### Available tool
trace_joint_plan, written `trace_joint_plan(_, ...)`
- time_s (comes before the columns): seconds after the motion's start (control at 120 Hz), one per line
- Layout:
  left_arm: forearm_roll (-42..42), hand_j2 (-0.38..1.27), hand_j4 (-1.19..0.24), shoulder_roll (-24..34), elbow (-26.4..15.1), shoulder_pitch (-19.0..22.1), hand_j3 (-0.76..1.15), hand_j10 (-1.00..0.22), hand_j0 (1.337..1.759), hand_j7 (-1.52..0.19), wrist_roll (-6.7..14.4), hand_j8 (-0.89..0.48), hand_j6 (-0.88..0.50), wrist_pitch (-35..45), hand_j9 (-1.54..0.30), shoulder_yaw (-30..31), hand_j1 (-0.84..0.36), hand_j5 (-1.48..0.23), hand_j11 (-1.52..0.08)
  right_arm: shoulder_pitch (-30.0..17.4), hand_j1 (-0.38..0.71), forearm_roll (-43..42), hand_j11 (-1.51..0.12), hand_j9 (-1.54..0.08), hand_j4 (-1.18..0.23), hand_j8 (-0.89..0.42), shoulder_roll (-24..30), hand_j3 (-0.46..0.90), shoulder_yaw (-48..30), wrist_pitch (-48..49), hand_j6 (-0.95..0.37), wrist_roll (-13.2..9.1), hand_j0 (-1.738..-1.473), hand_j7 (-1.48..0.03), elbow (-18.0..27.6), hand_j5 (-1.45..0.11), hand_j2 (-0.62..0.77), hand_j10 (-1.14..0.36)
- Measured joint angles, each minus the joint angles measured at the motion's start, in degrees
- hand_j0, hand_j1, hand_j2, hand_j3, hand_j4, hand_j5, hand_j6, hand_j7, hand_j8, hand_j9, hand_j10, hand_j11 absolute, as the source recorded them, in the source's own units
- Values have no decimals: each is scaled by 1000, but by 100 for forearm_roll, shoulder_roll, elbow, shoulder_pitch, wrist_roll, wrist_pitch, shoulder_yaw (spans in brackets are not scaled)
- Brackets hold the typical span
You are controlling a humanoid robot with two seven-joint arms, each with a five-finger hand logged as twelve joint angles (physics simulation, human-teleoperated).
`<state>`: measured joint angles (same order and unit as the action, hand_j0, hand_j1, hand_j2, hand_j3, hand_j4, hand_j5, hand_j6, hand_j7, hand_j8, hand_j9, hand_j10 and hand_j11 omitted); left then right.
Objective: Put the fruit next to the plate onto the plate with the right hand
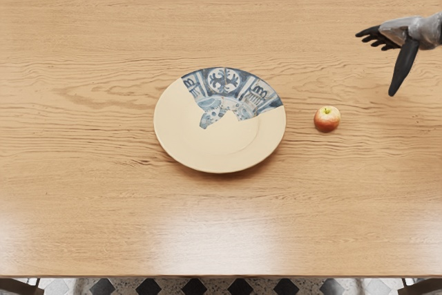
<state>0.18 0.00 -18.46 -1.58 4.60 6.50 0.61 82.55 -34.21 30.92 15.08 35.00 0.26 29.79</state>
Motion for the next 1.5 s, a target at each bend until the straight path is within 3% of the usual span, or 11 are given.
trace_joint_plan(0.167,-1,0,0,0,0,4,0,0,1658,0,-1,0,0,0,0,0,349,0,0,9,-330,-9,-22,-22,-19,-19,-191,0,28,0,-20,-81,-1658,-22,14,-22,-3,-18)
trace_joint_plan(0.383,-1,0,0,0,0,4,0,0,1658,0,0,0,0,-1,0,0,349,0,0,133,-325,2,-27,-27,-23,-23,-341,0,-8,0,-24,-1152,-1658,-26,360,-27,-4,-22)
trace_joint_plan(0.425,-1,0,0,0,0,4,0,0,1658,0,0,0,0,0,0,0,349,0,0,168,-317,27,-36,-36,-30,-30,-162,0,-197,0,-31,-1560,-1658,-36,770,-36,-6,-29)
trace_joint_plan(0.525,0,0,0,0,0,6,0,0,1658,0,-1,0,0,0,0,0,349,0,0,220,-315,42,-37,-37,-31,-31,535,0,-524,-2,-32,-2558,-1658,-37,2453,-37,-6,-30)
trace_joint_plan(0.608,0,0,0,0,0,4,0,0,1658,0,0,0,0,-1,0,0,349,0,0,258,-315,-50,-38,-38,-31,-32,814,0,-640,-280,-33,-3038,-1658,-37,3419,-38,-6,-31)
trace_joint_plan(0.683,0,0,0,0,0,3,0,0,1658,0,-1,0,0,0,0,-1,349,0,0,306,-315,-236,-38,-38,-32,-32,923,0,-699,-672,-33,-3288,-1658,-38,4006,-38,-6,-31)
trace_joint_plan(0.833,0,0,0,0,0,4,0,0,1658,0,-2,0,0,0,0,0,349,0,0,467,-315,-505,-38,-38,-32,-32,1007,0,-723,-1564,-33,-3470,-1658,-37,4795,-38,-6,-31)
trace_joint_plan(1.042,-1,0,0,0,0,6,0,0,1658,0,-1,0,0,-1,0,0,349,0,0,411,-316,-684,-37,-37,-32,-32,1037,0,-571,-2692,-33,-3519,-1658,-37,5385,-37,-5,-31)
trace_joint_plan(1.242,-1,0,0,0,0,6,0,0,1658,0,-1,0,0,0,0,-1,349,0,0,130,-315,-872,-38,-38,-32,-33,912,0,-411,-3531,-34,-3525,-1658,-38,5538,-38,-5,-32)
trace_joint_plan(1.5,0,0,0,0,0,7,0,0,1658,0,-1,0,0,0,0,0,349,0,0,-105,-304,-1182,-50,-50,-42,-42,639,0,-297,-3912,-43,-3526,-1658,-50,5466,-50,-6,-41)
